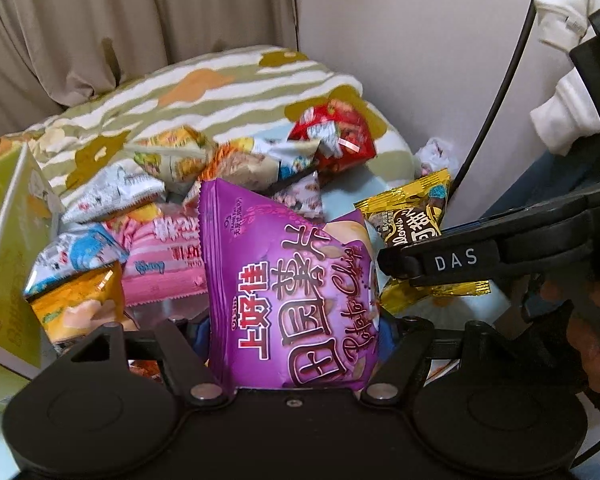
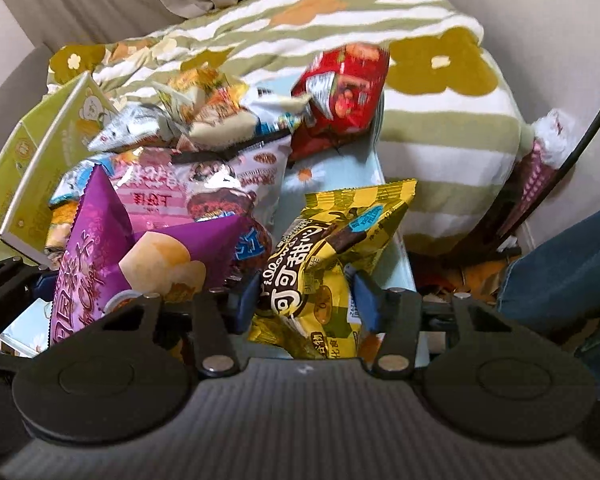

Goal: Organize snacks
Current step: 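Carry both bags over the yellow-green box and release them inside, then move both tools back from the box to the snack pile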

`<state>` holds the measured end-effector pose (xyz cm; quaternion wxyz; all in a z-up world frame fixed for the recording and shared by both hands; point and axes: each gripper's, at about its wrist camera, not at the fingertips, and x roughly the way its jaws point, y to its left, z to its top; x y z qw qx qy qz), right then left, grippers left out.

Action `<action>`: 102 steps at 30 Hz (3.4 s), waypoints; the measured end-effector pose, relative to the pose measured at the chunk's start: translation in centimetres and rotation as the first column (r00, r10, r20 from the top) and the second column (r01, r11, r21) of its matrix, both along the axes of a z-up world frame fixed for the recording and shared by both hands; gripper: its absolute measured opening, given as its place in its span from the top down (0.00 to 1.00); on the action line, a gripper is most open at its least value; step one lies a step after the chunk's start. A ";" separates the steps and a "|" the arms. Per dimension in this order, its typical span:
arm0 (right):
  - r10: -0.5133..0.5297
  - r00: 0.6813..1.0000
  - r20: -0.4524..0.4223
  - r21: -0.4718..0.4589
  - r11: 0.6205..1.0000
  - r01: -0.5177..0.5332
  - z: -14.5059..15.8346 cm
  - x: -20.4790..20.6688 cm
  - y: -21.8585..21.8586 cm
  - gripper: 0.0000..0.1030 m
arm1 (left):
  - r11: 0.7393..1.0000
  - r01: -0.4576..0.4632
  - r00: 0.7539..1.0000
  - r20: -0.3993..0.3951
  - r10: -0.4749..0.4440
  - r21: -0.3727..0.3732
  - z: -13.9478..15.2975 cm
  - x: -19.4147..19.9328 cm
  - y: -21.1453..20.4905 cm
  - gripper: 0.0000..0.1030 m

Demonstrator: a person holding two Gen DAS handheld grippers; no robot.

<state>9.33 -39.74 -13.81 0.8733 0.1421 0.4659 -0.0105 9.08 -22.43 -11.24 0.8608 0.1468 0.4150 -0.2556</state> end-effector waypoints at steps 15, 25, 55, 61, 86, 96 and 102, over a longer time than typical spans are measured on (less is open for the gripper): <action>0.165 0.969 0.185 -0.080 0.985 -0.153 10.1 -0.1 4.7 0.37 | 0.985 -0.156 0.967 0.191 0.168 -0.079 9.3 -1.2 6.0 0.27; 0.263 0.919 0.293 -0.074 0.965 -0.252 14.5 5.1 15.0 0.37 | 0.943 -0.310 0.909 0.254 0.331 -0.121 13.3 3.9 17.6 0.27; 0.242 0.960 0.141 -0.114 0.967 -0.227 8.3 23.3 34.5 0.36 | 0.936 -0.351 0.934 0.058 0.352 -0.035 3.1 26.3 32.7 0.00; 0.306 0.941 0.146 -0.086 0.951 -0.296 8.3 23.6 34.2 0.36 | 0.916 -0.402 0.912 0.085 0.400 -0.002 4.6 24.1 34.0 0.00; 0.402 0.904 0.146 -0.068 0.916 -0.396 5.3 28.5 35.8 0.00 | 0.839 -0.544 0.837 0.062 0.544 -0.015 5.4 22.2 36.7 0.00; 0.406 0.888 0.216 -0.120 0.914 -0.389 9.7 25.3 35.4 0.00 | 0.855 -0.517 0.847 0.112 0.519 -0.049 8.5 20.2 36.5 0.00; 0.344 0.910 0.231 -0.120 0.938 -0.325 13.0 21.3 33.2 0.00 | 0.889 -0.452 0.876 0.148 0.458 -0.075 10.7 17.9 35.4 0.00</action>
